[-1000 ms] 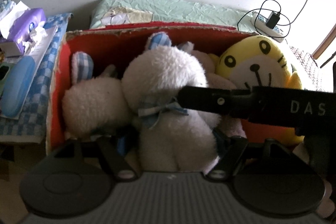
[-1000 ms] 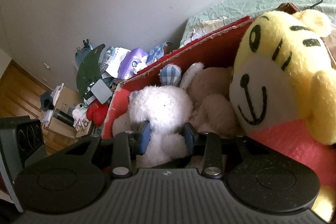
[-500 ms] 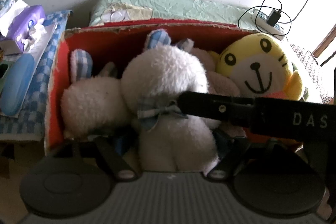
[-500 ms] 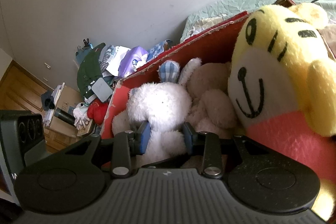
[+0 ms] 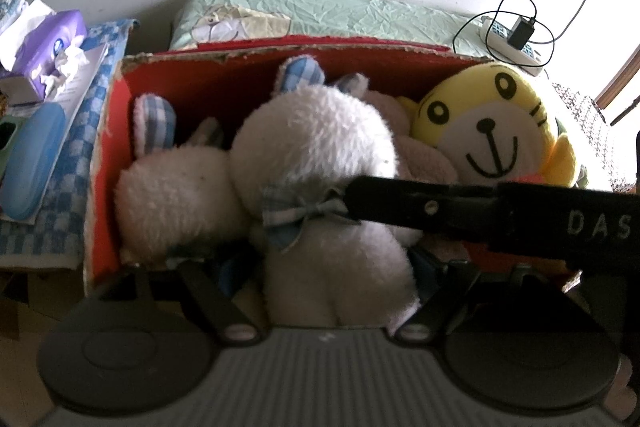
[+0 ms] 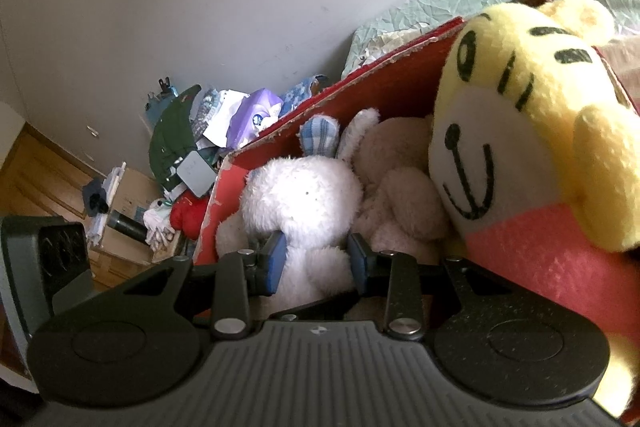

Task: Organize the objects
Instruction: 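Press the bunny down into the box and open the right tool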

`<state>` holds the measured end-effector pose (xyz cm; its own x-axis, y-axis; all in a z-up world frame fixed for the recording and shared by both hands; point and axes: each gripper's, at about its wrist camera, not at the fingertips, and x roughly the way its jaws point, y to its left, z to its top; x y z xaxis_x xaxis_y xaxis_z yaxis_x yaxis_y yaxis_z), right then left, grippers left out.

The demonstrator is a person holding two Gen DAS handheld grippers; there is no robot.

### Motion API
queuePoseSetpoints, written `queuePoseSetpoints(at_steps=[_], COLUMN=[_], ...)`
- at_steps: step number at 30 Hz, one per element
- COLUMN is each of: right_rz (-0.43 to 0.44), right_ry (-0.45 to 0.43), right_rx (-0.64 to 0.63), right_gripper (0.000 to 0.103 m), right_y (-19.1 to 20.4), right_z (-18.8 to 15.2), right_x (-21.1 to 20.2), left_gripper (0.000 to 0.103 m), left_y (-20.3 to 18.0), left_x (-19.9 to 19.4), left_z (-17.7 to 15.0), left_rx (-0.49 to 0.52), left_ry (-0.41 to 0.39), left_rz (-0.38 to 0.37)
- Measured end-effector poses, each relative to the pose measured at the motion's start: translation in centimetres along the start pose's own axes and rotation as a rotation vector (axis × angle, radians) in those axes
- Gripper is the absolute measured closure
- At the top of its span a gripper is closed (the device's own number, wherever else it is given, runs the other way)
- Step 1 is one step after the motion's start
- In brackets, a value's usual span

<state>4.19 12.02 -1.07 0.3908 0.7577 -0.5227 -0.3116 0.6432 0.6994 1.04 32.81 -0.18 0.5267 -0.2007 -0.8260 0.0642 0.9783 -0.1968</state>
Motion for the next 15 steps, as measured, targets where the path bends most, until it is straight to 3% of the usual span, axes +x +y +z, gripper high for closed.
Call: queuePoseSetpoints(at_steps=[15], right_rz=[0.016], right_ry=[-0.011], right_rx=[0.014], right_gripper=[0.067], right_y=[-0.48], right_z=[-0.01], right_x=[-0.59], left_gripper=[0.019], left_y=[-0.25], left_x=[0.13], left_z=[0.09], left_rx=[0.021], left_ry=[0.001], left_rz=[0.012])
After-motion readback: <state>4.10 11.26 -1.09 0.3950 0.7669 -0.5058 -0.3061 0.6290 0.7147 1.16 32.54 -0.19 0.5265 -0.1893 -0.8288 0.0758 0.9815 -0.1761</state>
